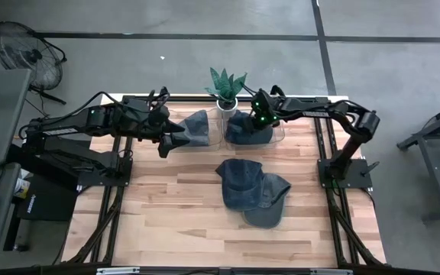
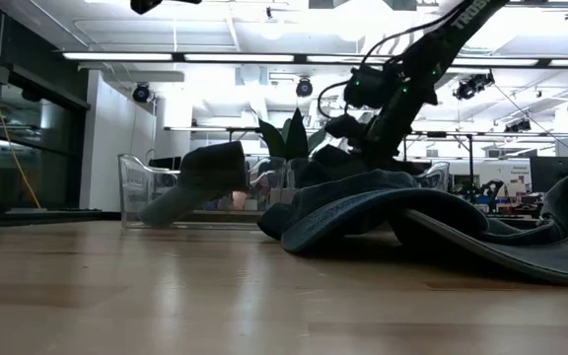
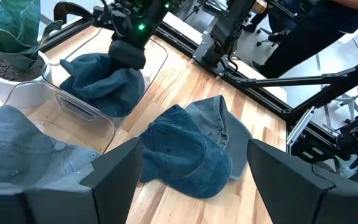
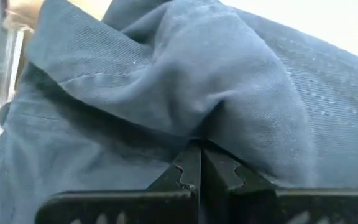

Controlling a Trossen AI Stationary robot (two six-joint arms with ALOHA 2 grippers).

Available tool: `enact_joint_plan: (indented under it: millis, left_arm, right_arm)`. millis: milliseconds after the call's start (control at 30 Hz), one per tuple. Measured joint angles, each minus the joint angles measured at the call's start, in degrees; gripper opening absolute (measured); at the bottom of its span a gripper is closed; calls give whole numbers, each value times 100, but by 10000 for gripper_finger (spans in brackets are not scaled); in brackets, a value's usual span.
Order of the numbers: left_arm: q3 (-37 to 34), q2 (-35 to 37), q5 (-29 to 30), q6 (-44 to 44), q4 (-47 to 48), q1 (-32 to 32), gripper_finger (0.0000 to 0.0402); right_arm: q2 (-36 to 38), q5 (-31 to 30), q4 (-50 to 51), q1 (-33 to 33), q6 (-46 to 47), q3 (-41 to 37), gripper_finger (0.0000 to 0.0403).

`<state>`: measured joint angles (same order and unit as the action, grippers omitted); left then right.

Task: Pick & Place hat
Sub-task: Put the right dark blue cap into the right transparent bin, then put the dark blue cap into the right transparent bin

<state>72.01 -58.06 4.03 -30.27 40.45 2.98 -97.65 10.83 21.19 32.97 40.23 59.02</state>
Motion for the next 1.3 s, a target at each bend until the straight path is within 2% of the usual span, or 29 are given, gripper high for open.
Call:
enact_joint_plan:
  millis: [533,1067,1300]
  left_arm:
    - [0,0,0,30,4,0,288]
    - [0,0,5,21,4,0,288]
    - [0,0,16,23,17,0,288]
  right_arm:
    - [-87,-72,206,0,-168,-10,0]
    - [1068,-122,395,-3,-199,-31,0]
    - [1735,-59,503,-199,-358,-22,0]
